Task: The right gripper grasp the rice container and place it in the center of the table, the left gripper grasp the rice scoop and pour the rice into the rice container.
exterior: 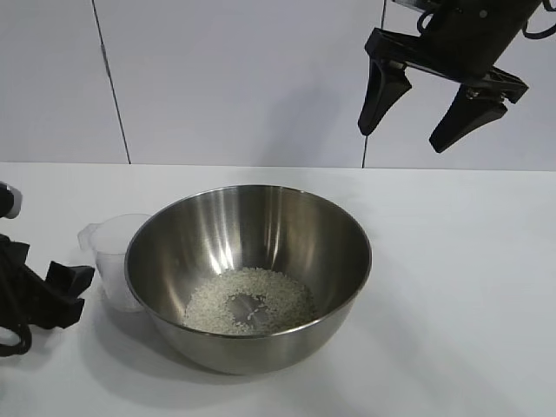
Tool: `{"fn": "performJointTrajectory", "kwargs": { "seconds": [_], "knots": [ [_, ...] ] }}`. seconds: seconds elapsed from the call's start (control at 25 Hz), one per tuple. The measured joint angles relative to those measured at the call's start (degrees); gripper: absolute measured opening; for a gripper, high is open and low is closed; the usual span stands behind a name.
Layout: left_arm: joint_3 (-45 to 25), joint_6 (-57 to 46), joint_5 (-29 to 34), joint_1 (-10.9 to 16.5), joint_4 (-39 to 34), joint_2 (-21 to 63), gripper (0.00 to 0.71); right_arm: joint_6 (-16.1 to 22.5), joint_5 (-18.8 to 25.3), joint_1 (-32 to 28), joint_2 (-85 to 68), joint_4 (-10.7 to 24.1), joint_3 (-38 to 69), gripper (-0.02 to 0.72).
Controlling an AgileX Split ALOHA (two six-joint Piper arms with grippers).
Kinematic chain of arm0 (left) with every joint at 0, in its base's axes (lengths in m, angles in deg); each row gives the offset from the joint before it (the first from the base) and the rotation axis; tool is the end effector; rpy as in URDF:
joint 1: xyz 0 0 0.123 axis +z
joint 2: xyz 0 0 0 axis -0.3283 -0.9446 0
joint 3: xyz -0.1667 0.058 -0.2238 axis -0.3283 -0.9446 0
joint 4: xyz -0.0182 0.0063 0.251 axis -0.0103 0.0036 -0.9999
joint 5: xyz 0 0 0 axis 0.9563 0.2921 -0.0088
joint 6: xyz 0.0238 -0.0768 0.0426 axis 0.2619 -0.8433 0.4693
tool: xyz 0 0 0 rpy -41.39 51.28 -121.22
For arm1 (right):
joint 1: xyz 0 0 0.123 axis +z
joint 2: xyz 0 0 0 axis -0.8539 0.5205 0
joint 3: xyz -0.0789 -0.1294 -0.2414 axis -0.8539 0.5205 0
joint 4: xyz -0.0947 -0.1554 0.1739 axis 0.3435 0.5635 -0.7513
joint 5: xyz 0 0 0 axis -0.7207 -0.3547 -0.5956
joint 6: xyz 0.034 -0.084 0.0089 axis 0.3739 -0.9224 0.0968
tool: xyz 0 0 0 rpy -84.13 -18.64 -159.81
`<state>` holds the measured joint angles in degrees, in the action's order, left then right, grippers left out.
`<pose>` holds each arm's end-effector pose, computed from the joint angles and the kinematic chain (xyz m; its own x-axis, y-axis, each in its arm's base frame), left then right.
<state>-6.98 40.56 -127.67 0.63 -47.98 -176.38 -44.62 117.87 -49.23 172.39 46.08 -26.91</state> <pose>0.2363 -0.0703 0.0631 -0.3934 0.3289 -0.8585 0.3177 0.9249 0.2088 0.3899 0.0886 0.2605 -0.9189 -0.1427 -0.3677 -0.2438 0.9383 0.2453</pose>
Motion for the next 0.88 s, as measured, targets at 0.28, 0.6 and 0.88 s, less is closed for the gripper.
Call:
{"fn": "performJointTrajectory", "kwargs": {
  "seconds": [0.28, 0.6, 0.88],
  "knots": [
    [-3.6, -1.1, 0.0, 0.0, 0.6, 3.7, 0.570, -0.1, 0.0, 0.0, 0.0, 0.0, 0.0, 0.610],
    [-5.3, -8.7, 0.0, 0.0, 1.1, 16.6, 0.570, -0.2, 0.0, 0.0, 0.0, 0.0, 0.0, 0.610],
    [-5.4, -9.5, 5.8, 0.0, 2.5, 28.5, 0.570, -0.2, 0.0, 0.0, 0.0, 0.0, 0.0, 0.610]
  ]
}}
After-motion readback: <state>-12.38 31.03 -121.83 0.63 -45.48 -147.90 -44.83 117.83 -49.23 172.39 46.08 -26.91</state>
